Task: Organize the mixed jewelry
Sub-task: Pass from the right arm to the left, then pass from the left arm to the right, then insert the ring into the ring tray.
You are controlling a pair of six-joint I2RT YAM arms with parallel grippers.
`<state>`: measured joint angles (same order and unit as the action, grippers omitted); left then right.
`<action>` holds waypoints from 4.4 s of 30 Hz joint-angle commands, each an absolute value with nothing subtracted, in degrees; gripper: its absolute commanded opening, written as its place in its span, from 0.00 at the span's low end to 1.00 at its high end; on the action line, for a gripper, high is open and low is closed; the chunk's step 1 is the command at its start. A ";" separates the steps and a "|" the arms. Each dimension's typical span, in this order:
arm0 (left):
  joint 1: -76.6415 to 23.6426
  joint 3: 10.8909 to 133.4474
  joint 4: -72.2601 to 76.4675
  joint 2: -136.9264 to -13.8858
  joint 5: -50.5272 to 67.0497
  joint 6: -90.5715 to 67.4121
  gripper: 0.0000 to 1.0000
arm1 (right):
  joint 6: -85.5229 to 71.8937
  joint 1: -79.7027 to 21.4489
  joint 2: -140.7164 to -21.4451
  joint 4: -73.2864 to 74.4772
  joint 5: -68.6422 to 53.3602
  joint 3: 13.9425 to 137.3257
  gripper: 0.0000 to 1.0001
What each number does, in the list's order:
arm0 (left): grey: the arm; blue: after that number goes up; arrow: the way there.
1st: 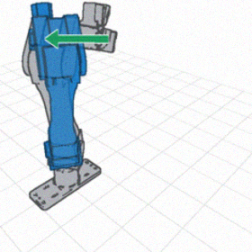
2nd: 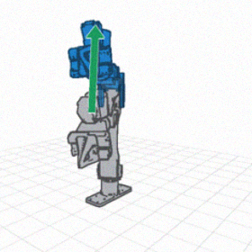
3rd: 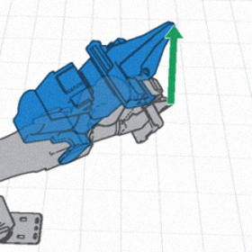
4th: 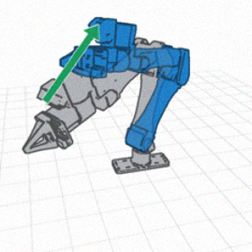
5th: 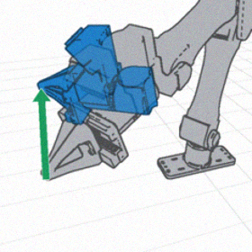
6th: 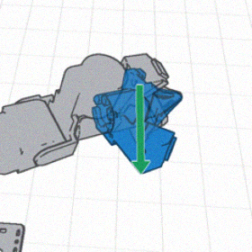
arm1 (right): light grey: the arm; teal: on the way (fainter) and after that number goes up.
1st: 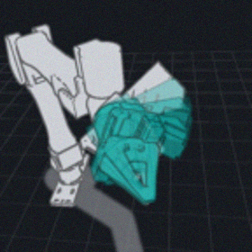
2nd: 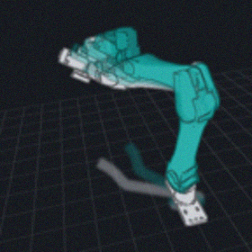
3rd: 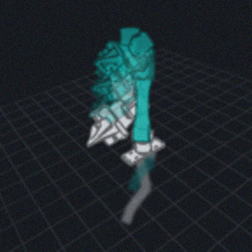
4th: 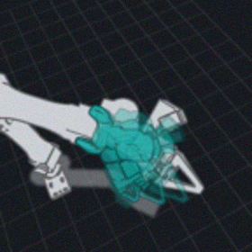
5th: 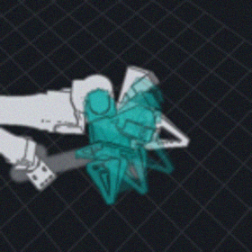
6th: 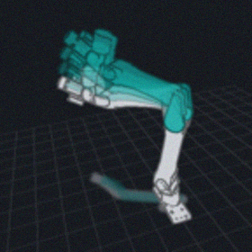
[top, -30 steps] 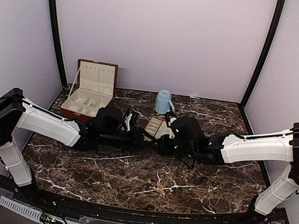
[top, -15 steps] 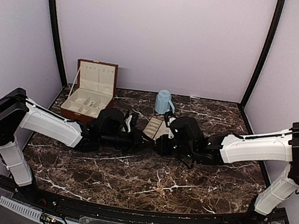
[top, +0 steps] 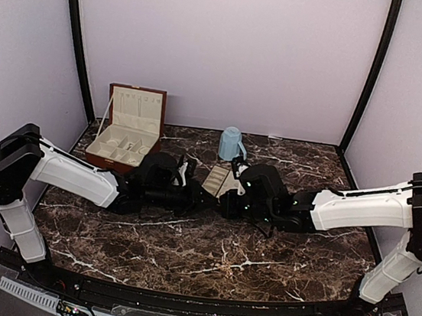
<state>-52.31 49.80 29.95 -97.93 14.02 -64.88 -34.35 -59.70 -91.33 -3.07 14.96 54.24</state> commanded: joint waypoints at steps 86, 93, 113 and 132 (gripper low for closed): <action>-42.51 46.01 22.26 -81.97 60.10 -24.32 0.00 | -33.25 -54.84 -87.34 -8.01 -40.43 58.97 0.26; -42.48 46.01 22.95 -82.31 60.33 -24.76 0.00 | -33.37 -54.93 -87.21 -8.04 -40.80 58.37 0.16; -42.30 45.46 22.85 -83.59 55.74 -25.38 0.58 | -30.73 -54.65 -81.90 -4.61 -31.54 56.49 0.00; -14.33 48.60 -7.97 -68.00 30.29 -13.08 0.79 | -4.63 -41.49 -82.01 25.72 2.63 60.16 0.00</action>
<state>-20.95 46.78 -0.67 -71.66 32.45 -16.93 -11.27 -42.94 -80.29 21.06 -7.49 57.52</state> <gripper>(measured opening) 0.790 0.038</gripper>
